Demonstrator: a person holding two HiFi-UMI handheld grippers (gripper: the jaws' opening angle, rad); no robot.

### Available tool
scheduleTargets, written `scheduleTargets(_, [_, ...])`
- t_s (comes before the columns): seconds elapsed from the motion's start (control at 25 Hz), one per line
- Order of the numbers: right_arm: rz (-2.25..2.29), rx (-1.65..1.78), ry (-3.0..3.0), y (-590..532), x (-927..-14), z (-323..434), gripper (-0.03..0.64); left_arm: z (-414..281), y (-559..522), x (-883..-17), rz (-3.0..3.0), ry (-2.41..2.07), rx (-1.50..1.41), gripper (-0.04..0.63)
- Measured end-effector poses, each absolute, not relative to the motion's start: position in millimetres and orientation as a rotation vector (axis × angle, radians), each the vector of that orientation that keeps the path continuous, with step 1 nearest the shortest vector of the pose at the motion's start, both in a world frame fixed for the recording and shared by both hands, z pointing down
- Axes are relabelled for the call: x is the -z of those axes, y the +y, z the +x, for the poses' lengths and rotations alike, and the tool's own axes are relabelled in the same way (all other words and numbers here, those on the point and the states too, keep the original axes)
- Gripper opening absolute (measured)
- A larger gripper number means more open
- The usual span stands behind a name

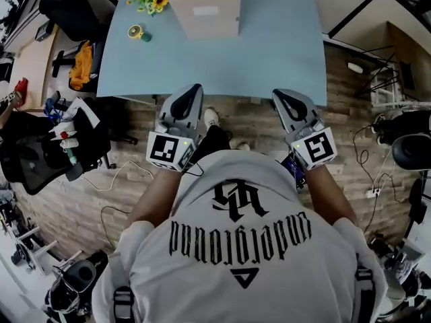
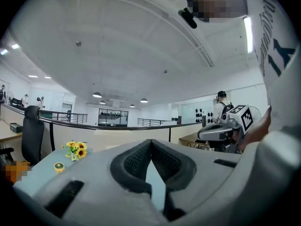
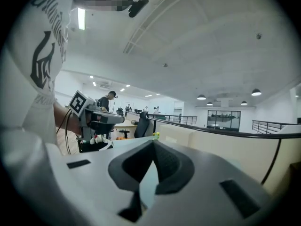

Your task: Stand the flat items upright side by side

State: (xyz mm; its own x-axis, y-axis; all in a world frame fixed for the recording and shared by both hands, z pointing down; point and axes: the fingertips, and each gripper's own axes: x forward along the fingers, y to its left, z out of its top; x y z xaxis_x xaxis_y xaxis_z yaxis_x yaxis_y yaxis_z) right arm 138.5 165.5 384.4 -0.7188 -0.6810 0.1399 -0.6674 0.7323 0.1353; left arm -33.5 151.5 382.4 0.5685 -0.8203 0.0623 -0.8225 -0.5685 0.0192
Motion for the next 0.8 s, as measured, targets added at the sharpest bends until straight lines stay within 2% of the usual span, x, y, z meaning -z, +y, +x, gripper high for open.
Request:
scheduleTargets(0.32, [1.097,0.091,-2.764,219.2,-383.0,144.7,0.005,-26.1,200.6,-372.2,2.753,-1.435,-0.07,-0.002])
scheduleTargets(0.8, [1.077,0.118,-2.777,226.9,-370.1,114.2,0.005,-70.5,218.6,-363.2,2.707,-1.497,-0.053,-0.002])
